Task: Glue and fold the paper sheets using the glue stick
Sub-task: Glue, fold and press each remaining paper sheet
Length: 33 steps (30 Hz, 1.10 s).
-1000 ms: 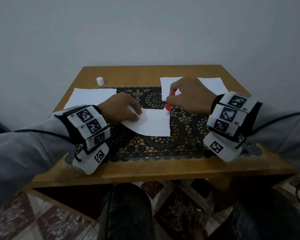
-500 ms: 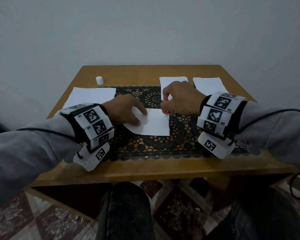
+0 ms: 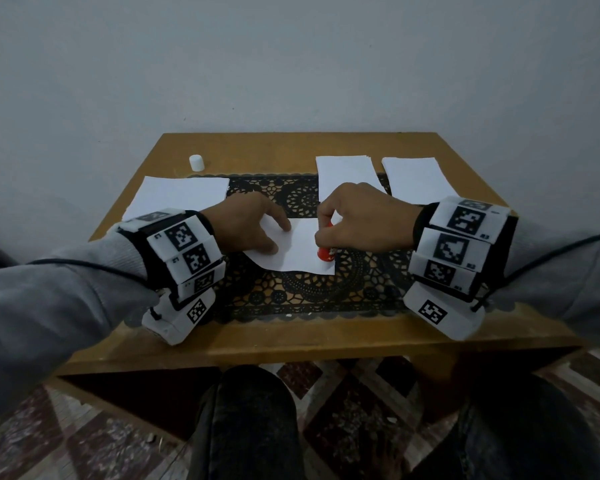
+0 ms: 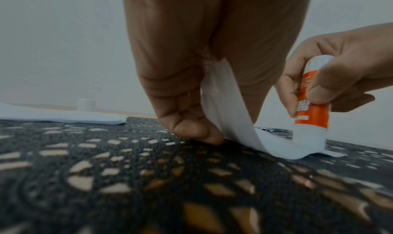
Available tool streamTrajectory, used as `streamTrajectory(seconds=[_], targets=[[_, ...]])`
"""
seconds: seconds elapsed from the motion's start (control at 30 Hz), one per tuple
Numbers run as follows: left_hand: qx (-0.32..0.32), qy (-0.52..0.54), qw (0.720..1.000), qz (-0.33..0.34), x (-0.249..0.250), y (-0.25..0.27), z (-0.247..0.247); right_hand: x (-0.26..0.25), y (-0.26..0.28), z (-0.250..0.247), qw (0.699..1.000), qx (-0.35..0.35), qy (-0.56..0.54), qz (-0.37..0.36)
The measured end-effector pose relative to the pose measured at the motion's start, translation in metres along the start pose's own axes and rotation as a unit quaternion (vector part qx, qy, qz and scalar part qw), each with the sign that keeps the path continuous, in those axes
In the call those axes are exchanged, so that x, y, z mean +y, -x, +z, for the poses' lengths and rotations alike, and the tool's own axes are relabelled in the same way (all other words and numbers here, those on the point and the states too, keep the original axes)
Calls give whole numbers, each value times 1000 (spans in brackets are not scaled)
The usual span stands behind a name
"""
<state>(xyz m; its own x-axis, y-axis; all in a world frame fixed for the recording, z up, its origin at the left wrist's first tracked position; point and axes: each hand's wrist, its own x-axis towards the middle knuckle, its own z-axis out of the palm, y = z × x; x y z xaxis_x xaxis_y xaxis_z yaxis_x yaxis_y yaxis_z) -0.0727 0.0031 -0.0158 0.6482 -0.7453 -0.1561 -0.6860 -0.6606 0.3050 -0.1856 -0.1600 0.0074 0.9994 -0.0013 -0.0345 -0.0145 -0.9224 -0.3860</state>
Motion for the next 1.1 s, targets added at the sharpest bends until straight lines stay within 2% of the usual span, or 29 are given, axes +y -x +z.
streamTrajectory(seconds=[0.07, 0.17, 0.33, 0.4, 0.47, 0.6, 0.77, 0.93, 1.1], targets=[[6, -9, 1000, -1, -3, 1, 0, 2, 2, -5, 999, -34, -11, 6], [17, -12, 1000, -9, -8, 5, 1, 10, 2, -20, 990, -98, -91, 35], [20, -19, 1000, -1, -9, 6, 2, 29, -6, -50, 969, -117, -212, 46], [16, -18, 1000, -4, -9, 6, 2, 37, -13, -55, 955, -86, -280, 40], [9, -16, 1000, -5, -9, 5, 2, 47, -22, -56, 953, -29, -297, 41], [-6, -22, 1000, -3, -8, 4, 0, 52, -50, -44, 963, 59, -253, 66], [-15, -29, 999, 9, -9, 4, -1, 38, -111, -18, 970, 155, -170, 82], [-25, -41, 999, 12, -13, 1, -1, 21, -167, -10, 974, 188, -117, 54], [-38, -28, 999, 27, -21, -4, -1, 9, -207, -6, 977, 187, -71, 73]])
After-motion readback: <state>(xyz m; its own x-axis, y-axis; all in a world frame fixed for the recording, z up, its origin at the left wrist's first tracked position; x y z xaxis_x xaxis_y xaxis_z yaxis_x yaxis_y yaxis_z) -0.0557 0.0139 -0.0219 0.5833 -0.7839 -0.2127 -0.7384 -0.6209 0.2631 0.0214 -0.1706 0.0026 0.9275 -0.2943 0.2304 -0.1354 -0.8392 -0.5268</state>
